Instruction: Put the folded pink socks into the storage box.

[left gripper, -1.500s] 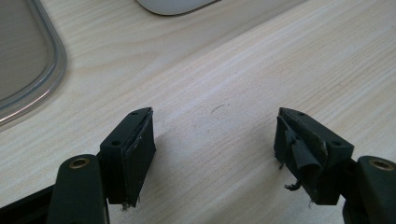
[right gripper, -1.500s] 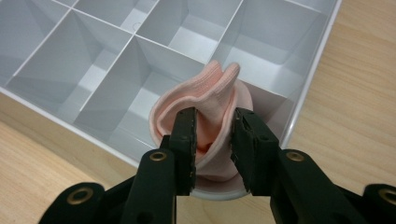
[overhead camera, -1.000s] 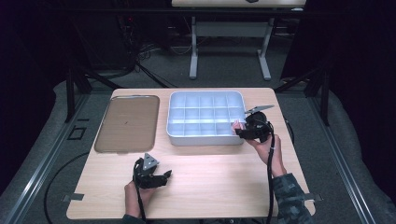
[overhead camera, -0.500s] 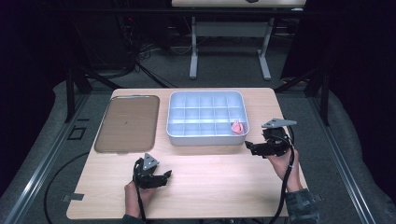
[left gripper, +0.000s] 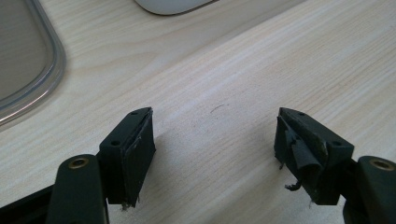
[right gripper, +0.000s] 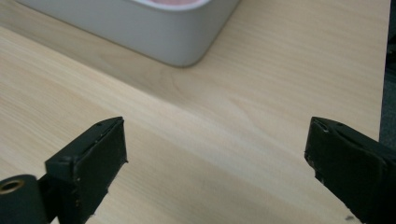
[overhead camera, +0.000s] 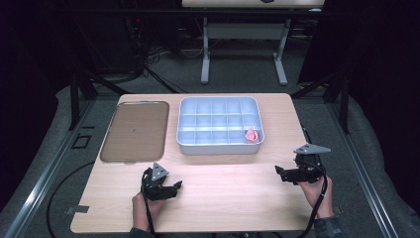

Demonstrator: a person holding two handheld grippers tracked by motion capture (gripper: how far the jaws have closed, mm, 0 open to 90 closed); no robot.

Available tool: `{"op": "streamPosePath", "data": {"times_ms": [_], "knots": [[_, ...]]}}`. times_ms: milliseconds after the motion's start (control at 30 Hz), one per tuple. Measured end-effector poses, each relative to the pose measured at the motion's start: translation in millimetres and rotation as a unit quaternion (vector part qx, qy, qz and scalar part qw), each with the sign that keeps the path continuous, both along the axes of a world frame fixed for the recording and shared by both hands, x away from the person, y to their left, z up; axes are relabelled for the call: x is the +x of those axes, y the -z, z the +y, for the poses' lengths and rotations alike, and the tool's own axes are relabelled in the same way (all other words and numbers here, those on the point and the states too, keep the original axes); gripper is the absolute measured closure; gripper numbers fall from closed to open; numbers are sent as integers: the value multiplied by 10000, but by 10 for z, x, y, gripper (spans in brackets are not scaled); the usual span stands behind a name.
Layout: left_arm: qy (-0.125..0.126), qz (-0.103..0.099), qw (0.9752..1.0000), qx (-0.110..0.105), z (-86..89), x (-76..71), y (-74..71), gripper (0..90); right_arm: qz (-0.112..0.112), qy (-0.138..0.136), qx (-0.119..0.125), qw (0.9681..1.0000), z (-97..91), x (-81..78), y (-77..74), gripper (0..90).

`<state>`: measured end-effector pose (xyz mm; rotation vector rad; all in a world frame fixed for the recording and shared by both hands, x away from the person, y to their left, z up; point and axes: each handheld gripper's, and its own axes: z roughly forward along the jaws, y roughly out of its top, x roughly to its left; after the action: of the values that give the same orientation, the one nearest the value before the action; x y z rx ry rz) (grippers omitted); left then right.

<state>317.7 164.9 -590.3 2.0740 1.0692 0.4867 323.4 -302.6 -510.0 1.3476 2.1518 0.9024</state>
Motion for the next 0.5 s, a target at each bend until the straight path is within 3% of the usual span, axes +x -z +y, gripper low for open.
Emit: {"op": "streamPosePath", "data": {"times_ms": [133,233,500], "knots": [[14,-6,10000,16,1,3,-1,286,192,-20,-92,9998,-67,-83,176,0],[6,-1,10000,8,0,2,0,286,247,42,7,9997,-115,-145,324,0],[17,7,10000,7,1,2,-2,286,373,71,-102,9992,-215,-255,617,0]]}}
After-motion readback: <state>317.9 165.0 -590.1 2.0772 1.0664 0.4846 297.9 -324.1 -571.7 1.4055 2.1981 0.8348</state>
